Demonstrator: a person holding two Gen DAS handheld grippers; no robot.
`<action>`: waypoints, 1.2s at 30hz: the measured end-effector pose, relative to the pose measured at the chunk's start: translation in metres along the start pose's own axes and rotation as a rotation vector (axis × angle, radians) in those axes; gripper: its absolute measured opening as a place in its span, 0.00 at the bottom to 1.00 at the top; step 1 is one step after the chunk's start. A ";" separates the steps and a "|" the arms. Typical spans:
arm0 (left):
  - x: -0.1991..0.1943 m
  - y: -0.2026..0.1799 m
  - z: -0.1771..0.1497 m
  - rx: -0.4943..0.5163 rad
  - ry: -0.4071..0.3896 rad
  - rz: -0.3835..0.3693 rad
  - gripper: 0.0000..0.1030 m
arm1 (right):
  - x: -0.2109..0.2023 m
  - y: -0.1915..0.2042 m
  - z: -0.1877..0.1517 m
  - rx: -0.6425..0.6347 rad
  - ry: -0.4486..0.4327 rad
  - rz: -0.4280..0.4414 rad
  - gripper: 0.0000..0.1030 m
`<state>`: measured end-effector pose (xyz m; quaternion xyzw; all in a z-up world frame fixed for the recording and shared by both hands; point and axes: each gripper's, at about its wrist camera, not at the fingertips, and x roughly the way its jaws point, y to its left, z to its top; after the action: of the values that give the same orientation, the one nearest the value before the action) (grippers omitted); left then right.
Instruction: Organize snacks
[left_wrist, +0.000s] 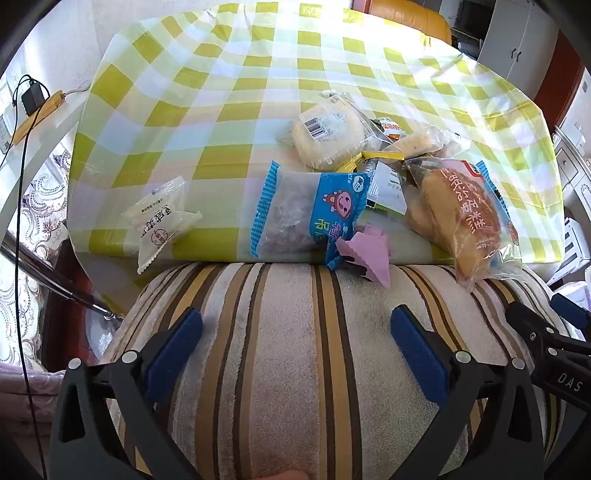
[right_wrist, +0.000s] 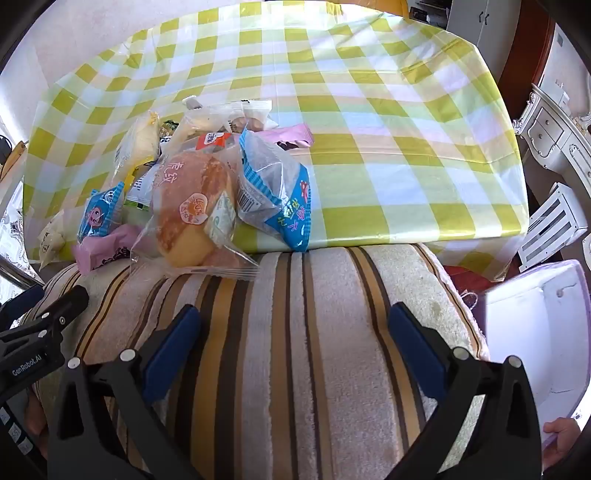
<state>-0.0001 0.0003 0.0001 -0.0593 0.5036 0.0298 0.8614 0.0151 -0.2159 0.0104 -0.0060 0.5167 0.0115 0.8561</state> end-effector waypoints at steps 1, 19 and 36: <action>0.000 0.000 0.000 0.000 0.002 0.000 0.96 | 0.000 0.000 0.000 0.000 -0.001 0.000 0.99; 0.000 0.000 0.000 0.005 0.000 0.008 0.96 | 0.000 0.000 0.000 0.001 0.001 0.002 0.99; 0.000 0.000 0.000 0.005 0.001 0.010 0.96 | 0.000 0.000 0.000 0.000 0.001 0.002 0.99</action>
<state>-0.0001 0.0002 0.0000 -0.0545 0.5044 0.0328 0.8611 0.0146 -0.2160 0.0105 -0.0054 0.5172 0.0121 0.8558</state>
